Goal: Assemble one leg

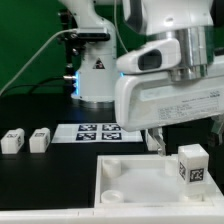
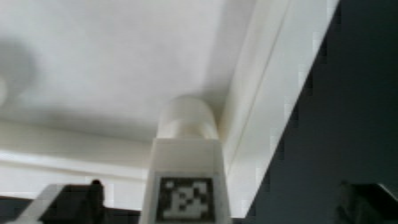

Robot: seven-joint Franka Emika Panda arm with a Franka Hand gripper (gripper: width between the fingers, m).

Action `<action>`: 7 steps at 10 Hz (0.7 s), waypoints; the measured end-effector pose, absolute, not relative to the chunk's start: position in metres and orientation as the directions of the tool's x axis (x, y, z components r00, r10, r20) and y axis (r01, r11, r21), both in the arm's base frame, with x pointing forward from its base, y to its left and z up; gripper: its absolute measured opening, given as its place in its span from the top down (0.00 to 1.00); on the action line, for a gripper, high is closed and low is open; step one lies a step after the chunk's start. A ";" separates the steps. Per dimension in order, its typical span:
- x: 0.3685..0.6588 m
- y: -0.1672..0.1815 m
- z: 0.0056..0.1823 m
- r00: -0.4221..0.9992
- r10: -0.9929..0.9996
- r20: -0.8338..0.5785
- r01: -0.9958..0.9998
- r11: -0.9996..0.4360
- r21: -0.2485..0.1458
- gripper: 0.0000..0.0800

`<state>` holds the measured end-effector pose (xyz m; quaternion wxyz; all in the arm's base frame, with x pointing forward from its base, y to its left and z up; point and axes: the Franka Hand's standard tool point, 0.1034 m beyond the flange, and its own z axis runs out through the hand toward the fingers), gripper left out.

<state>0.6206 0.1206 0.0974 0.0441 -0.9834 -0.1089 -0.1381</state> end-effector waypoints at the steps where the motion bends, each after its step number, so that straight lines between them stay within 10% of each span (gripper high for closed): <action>1: 0.621 0.121 0.097 0.938 0.202 0.281 0.226 -0.972 -0.057 0.19; 7: 0.621 0.121 0.097 0.938 0.202 0.281 0.226 -0.972 -0.057 0.19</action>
Offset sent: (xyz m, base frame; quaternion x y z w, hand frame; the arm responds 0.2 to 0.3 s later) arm 0.0204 0.0042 -0.0017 0.0041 0.0157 0.0081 0.9998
